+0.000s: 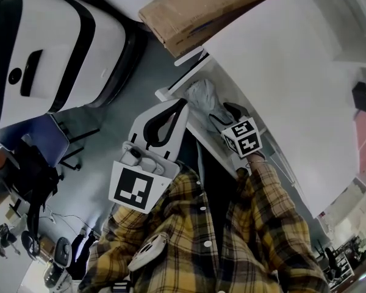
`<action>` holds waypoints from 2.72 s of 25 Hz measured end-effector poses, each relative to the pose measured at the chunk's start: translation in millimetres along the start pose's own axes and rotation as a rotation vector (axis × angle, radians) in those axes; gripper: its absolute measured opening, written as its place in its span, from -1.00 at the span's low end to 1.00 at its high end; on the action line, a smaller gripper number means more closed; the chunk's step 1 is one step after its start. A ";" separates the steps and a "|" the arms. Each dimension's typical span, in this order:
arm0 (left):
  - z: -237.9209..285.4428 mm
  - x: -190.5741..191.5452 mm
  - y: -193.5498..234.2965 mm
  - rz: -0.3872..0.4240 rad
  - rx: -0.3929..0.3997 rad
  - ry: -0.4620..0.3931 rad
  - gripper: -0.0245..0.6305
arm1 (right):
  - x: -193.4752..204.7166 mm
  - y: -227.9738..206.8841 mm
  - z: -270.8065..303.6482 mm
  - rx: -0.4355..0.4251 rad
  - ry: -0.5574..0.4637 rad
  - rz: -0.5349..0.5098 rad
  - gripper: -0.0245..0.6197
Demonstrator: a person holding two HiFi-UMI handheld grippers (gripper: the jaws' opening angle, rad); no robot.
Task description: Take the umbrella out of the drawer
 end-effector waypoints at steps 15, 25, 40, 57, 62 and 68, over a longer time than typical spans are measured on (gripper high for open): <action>-9.9 9.6 11.9 -0.023 -0.020 0.014 -0.86 | 14.6 2.3 52.2 0.007 0.165 -0.049 0.11; -13.7 14.1 13.9 -0.042 -0.039 0.021 -0.86 | 27.9 4.8 71.0 0.042 0.225 -0.115 0.11; -18.8 17.1 8.7 -0.052 -0.061 0.019 -0.86 | 29.4 6.5 72.0 0.101 0.231 -0.165 0.09; -26.5 0.6 7.0 -0.035 -0.041 -0.019 -0.86 | 13.8 12.8 49.2 0.072 0.224 -0.161 0.03; -22.7 -13.7 6.9 -0.011 -0.025 -0.046 -0.86 | 7.0 12.9 36.4 0.089 0.200 -0.150 0.03; -23.0 -28.7 2.0 0.008 -0.007 -0.069 -0.86 | -6.4 17.7 14.5 0.097 0.150 -0.144 0.03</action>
Point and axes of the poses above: the fingertips, and each gripper's own axes: z forward along the fingers, y to its left, x out of its underside, the point moved 6 cm from there along -z, backward along the fingers, and after that the axes turned 4 degrees about x, right-handed, at the moved point
